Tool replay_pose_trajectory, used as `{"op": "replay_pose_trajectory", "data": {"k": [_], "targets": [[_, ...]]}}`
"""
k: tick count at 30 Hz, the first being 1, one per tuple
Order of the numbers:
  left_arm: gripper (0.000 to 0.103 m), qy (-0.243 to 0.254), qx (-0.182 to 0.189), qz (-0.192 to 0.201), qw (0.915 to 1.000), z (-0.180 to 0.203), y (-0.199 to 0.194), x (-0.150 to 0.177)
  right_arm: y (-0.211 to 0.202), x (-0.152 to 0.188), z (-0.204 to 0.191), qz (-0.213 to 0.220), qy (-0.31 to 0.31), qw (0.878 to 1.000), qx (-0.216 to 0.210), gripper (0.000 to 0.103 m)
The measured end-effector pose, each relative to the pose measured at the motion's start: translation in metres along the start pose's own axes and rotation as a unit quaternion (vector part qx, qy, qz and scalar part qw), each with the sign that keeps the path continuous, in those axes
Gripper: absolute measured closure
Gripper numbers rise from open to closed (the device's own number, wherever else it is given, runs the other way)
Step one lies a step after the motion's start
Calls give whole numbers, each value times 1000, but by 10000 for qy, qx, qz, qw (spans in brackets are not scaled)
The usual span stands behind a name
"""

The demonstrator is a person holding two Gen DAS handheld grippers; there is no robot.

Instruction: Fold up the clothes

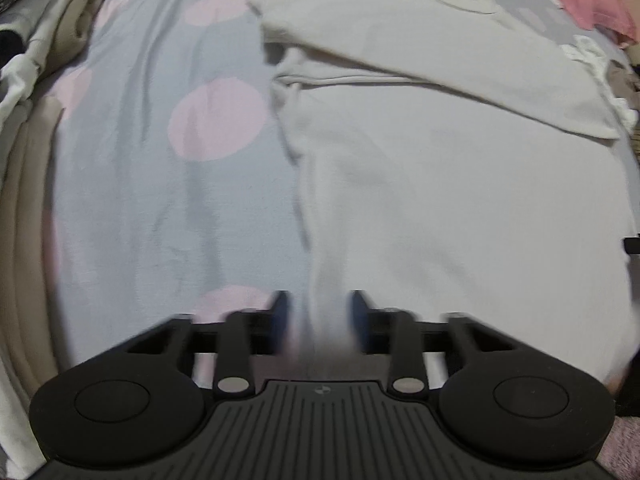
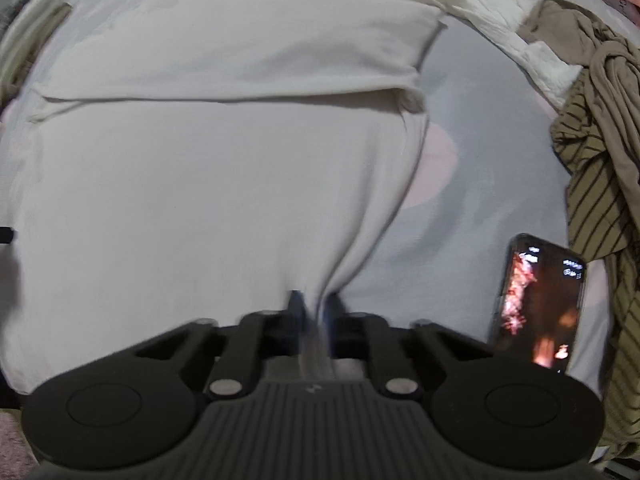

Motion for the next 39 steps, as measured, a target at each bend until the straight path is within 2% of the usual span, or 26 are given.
{"op": "replay_pose_trajectory", "data": {"k": [2,3,6,10,16,19,24,26,28,29,31,34,39], "targets": [[99,40,92,193,9998,5,-9,-2,-12,-4,-2,271,-32,9996,42,93],[101,60,139,290,9995,7,-13,-4,-19,-6,-3,404,-42,9992,47,93],[101,-16,267,636,9976,8,-33,-12,-39,-16,4,751,127,9971,19,93],[101,-508,533,1087,9913,-9,-58,-31,-60,-34,13,1268,315,9913,165,93],[101,-1026,482,1657,9796,-41,-73,-56,-77,-74,18,2081,216,9769,447,93],[101,-967,357,1771,9788,-43,-65,-66,-65,-87,12,2119,41,9757,564,93],[99,-621,13,1520,9864,-33,-39,-64,-37,-92,8,1903,-304,9782,779,90],[94,-463,-134,1433,9885,-29,-34,-60,-41,-87,9,1946,-408,9752,970,74],[82,-283,-317,1444,9886,-25,-37,-56,-49,-81,10,2040,-538,9700,1205,71],[79,-189,-375,1494,9879,-23,-41,-54,-52,-77,10,2085,-625,9673,1298,71],[78,30,-463,1578,9864,-16,-48,-50,-57,-66,0,2114,-907,9655,1218,71],[78,679,-217,1612,9843,11,-54,-37,-60,-45,-24,2068,-1391,9638,944,71],[78,1824,208,1539,9709,63,-54,-3,-51,1,-73,1880,-2162,9565,558,71]]}}
Point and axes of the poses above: each gripper's, at about its wrist camera, not at the fingertips, and y roughly the way its jaws point, z to its right, x to its underside, the point moved 8 cm from there along y, roughly the way its jaws point
